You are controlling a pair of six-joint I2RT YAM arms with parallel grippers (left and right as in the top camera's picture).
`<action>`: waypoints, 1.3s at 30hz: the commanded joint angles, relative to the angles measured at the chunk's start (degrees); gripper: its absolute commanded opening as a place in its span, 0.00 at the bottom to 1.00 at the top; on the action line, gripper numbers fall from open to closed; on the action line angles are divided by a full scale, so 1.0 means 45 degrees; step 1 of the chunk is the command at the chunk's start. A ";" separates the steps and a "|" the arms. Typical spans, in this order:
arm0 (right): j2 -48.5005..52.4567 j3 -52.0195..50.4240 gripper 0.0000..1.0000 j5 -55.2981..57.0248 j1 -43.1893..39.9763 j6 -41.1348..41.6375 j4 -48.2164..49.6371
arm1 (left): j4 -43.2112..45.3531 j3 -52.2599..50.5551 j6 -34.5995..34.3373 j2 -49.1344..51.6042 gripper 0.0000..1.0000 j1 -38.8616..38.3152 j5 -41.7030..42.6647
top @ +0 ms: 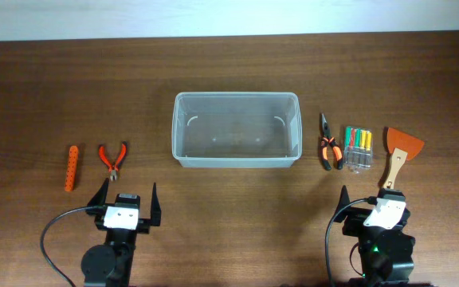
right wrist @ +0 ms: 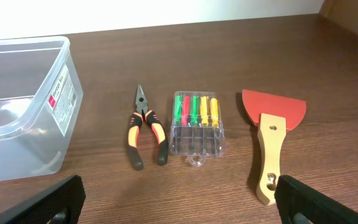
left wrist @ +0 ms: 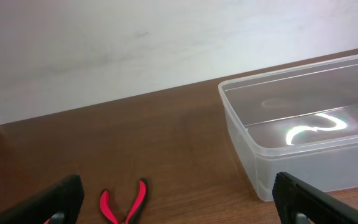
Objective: Pack container
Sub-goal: 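Raise both arms from rest and move the right gripper toward the scraper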
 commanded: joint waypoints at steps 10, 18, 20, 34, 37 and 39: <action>-0.0121 -0.0087 0.99 0.0155 -0.0083 0.0151 0.0000 | -0.0019 -0.0073 -0.0068 -0.0131 0.99 0.0000 0.0136; -0.0121 -0.0087 0.98 0.0155 -0.0083 0.0151 0.0000 | -0.0010 -0.0068 -0.0073 -0.0131 0.99 0.0000 0.0160; -0.0121 -0.0087 0.98 0.0155 -0.0083 0.0151 0.0000 | -0.0010 -0.0068 -0.0078 -0.0131 0.99 0.0000 0.0408; -0.0121 -0.0087 0.99 -0.1909 -0.0083 0.0544 0.0782 | -0.0248 0.0141 -0.2414 -0.0117 0.99 0.0000 0.2050; -0.0121 -0.0087 0.98 -0.2817 -0.0083 0.0704 0.1049 | -0.1117 0.0593 -0.2424 -0.0078 0.99 0.0000 0.2045; -0.0121 -0.0087 0.99 -0.3143 -0.0083 0.1107 0.1384 | -0.1792 0.1107 -0.2424 0.0107 0.99 0.0015 0.1812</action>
